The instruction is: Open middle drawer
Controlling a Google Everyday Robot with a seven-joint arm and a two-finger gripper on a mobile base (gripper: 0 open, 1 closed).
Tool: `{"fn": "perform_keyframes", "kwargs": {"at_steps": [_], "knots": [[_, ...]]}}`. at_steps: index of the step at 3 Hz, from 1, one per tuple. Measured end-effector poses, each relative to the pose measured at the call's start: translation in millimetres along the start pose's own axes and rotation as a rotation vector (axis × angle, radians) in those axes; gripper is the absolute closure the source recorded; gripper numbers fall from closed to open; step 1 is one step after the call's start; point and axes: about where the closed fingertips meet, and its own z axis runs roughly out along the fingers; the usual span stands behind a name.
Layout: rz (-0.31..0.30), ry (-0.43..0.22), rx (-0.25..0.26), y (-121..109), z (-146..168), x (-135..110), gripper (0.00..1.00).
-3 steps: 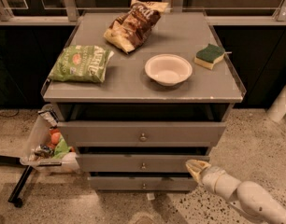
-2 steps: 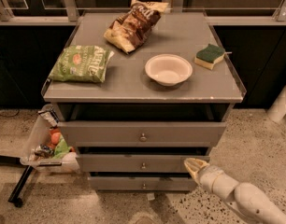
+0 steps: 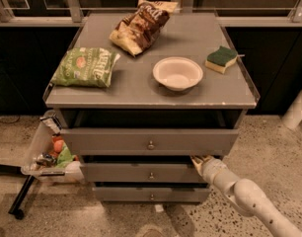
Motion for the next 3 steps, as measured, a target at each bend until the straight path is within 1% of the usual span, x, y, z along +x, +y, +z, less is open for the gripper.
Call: {"fn": "perform_keyframes", "kwargs": {"at_steps": [1,2,3], "knots": [[0.0,0.0,0.004,-3,1,0,1.0],[-0.021,0.012,-0.018,4,13,2,1.0],[-0.067,0.046,-0.046,4,24,5,1.0]]}}
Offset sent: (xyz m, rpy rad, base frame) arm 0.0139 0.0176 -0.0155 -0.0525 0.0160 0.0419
